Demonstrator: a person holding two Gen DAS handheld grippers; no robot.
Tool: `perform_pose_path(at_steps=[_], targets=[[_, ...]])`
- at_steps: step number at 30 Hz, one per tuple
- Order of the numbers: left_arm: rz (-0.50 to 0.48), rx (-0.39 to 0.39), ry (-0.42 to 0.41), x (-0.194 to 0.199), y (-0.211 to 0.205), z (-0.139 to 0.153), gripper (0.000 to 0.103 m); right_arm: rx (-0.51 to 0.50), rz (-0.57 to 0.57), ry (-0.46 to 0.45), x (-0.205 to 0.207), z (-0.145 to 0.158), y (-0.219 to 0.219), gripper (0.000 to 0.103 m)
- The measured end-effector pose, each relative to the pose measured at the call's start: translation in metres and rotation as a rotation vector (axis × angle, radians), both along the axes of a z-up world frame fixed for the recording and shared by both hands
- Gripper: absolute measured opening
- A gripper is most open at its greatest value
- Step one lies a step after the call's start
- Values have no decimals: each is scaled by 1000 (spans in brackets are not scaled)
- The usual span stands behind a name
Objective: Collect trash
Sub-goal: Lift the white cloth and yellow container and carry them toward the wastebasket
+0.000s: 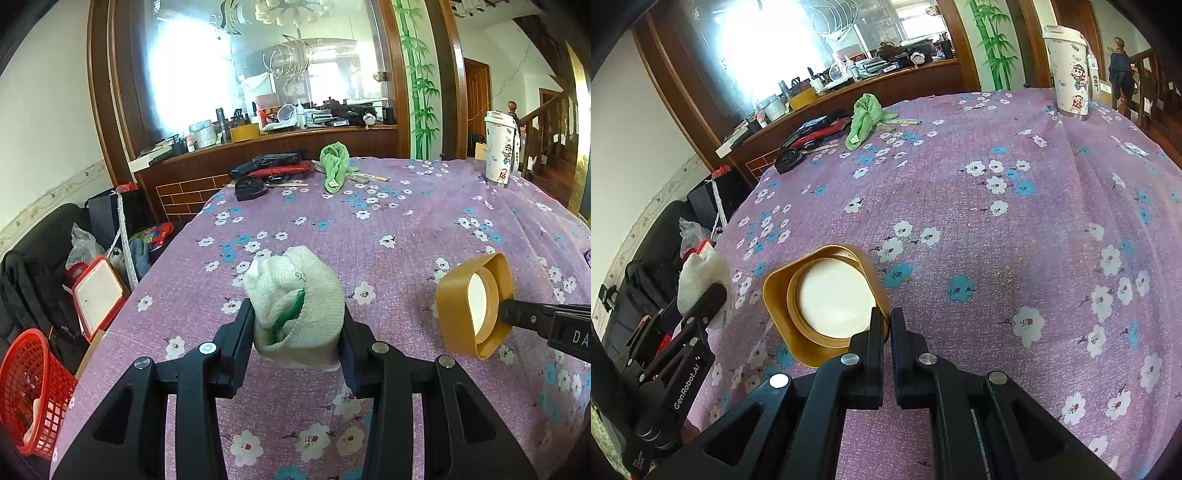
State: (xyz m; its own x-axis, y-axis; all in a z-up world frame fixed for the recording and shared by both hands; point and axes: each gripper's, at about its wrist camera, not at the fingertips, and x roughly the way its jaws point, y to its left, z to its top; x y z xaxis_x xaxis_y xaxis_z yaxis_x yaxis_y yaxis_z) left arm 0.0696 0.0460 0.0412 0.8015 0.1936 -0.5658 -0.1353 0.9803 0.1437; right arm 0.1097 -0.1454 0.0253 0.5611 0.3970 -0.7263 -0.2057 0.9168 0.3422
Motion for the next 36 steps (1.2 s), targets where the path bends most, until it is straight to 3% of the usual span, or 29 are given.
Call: perform_pose_path(at_steps=[36], targets=[[23, 38, -65, -7, 0, 11, 40, 7, 29, -23, -4, 5, 8, 4]])
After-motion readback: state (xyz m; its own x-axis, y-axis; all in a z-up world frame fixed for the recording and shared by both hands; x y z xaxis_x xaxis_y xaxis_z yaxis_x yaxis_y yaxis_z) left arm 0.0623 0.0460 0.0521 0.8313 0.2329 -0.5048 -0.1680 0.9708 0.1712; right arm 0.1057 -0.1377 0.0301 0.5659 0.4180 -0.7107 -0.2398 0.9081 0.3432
